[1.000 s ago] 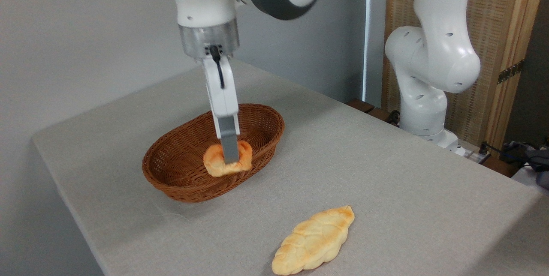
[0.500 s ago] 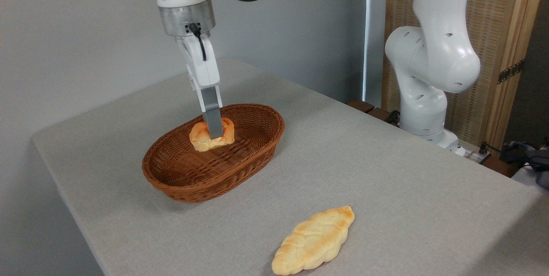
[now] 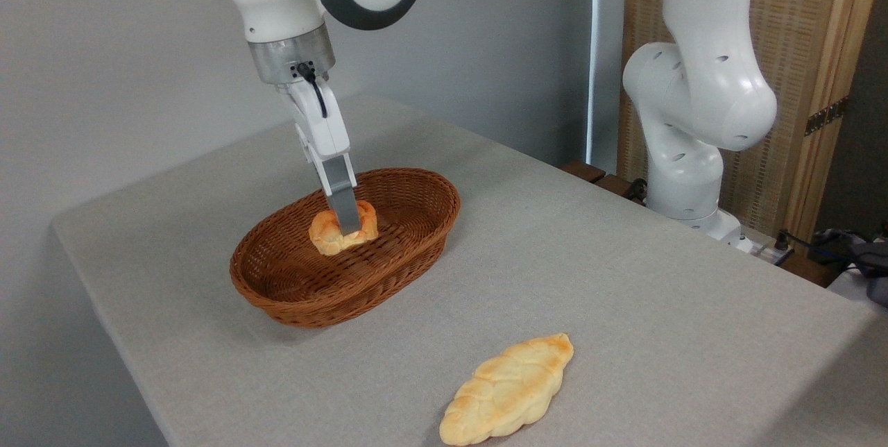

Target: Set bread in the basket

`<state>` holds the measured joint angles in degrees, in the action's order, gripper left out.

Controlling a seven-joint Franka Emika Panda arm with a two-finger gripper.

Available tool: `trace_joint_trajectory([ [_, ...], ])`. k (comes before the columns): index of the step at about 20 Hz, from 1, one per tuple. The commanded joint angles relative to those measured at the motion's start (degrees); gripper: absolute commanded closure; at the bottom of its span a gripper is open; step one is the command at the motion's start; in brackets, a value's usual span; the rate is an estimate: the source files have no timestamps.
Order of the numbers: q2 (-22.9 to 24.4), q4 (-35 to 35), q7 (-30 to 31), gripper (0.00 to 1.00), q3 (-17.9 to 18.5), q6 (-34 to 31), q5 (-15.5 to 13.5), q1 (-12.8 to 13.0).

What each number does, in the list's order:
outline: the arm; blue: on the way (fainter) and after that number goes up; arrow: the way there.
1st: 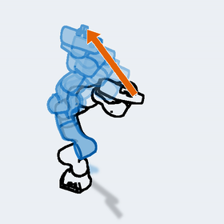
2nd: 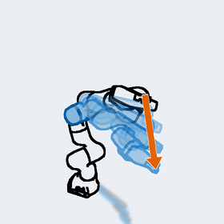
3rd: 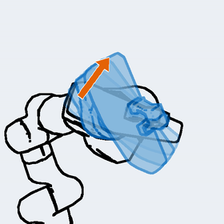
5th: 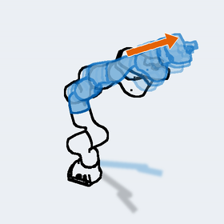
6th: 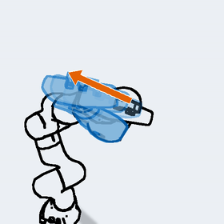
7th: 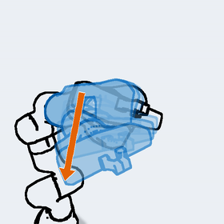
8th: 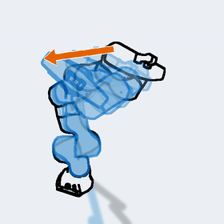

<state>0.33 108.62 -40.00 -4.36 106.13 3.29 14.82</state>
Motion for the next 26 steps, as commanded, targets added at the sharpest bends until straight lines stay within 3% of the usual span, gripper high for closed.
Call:
trace_joint_trajectory([
  [1, -0.6, -1.3, 1.0, 0.0, 0.0, -0.7, 0.1, 0.1],
  [12, -1.5, -3.7, 0.9, 0.0, 0.1, -1.2, 0.7, -0.7],
  [22, -0.9, -7.4, 1.1, 0.0, 13.0, -3.2, 0.4, -1.3],
  [26, -1.6, -8.6, 0.6, 0.0, 13.8, -3.1, -0.4, -1.4],
])
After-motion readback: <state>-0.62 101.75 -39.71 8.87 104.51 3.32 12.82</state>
